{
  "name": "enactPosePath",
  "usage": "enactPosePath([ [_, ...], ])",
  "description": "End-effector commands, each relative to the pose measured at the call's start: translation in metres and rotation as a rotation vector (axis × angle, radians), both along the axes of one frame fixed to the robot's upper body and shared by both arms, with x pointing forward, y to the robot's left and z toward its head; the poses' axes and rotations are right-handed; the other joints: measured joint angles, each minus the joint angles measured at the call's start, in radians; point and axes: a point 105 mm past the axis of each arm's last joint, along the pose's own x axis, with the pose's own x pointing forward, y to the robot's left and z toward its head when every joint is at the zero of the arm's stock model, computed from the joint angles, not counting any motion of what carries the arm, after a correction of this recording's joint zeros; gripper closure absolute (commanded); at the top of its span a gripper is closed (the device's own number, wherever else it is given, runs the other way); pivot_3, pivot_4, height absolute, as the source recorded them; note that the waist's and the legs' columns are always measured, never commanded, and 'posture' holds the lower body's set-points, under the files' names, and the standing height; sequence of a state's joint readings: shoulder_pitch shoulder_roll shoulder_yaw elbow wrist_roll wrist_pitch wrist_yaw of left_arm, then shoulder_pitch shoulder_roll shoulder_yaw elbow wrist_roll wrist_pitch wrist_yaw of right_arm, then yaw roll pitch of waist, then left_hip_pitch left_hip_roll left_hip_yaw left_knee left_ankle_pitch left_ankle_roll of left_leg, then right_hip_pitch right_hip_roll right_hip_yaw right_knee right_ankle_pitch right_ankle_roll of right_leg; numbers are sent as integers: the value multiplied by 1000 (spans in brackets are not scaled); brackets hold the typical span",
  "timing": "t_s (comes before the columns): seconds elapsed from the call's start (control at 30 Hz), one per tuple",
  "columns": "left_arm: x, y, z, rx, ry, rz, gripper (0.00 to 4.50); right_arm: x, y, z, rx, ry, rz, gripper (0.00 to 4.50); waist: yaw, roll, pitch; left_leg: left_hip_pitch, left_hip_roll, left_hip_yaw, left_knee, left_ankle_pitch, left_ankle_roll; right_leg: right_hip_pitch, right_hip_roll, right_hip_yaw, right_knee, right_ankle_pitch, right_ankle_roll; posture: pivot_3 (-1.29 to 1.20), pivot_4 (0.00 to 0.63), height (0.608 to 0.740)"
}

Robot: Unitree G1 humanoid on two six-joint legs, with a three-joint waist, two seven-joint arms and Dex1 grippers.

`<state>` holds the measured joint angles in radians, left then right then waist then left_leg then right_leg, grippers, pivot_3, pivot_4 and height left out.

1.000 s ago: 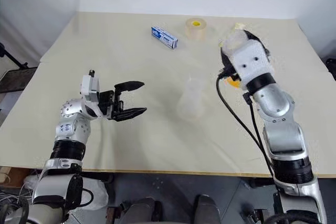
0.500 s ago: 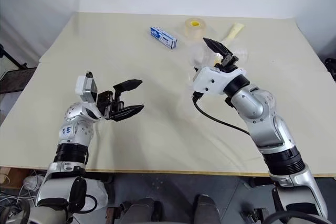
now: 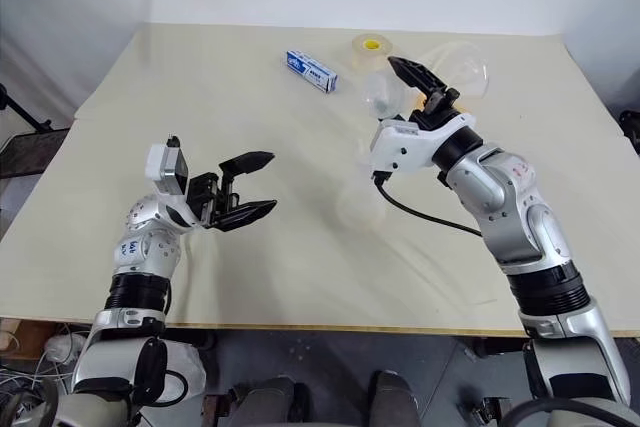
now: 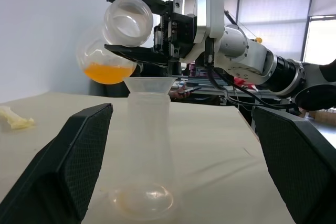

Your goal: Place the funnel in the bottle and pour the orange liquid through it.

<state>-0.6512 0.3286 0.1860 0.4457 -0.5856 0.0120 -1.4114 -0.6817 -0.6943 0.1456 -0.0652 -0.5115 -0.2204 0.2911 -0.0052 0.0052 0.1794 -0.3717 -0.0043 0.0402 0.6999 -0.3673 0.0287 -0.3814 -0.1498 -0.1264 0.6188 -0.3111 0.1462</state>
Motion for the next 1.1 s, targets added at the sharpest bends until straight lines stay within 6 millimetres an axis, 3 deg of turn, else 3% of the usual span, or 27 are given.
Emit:
enactPosePath([
  [0.03, -2, -2, 10, -12, -44, -17, 0, -7, -11, 17, -10, -88, -16, 1754, 0, 0, 0, 0, 0, 0, 0, 0, 0, 0, 0, 0, 0, 0, 0, 0, 150, 740],
  [1.1, -3, -6, 14, -9, -37, -49, 0, -2, -18, 3, -219, -194, -59, 1754, 1, 0, 0, 0, 1, 0, 0, 0, 0, 0, 0, 0, 0, 0, 0, 0, 150, 740],
])
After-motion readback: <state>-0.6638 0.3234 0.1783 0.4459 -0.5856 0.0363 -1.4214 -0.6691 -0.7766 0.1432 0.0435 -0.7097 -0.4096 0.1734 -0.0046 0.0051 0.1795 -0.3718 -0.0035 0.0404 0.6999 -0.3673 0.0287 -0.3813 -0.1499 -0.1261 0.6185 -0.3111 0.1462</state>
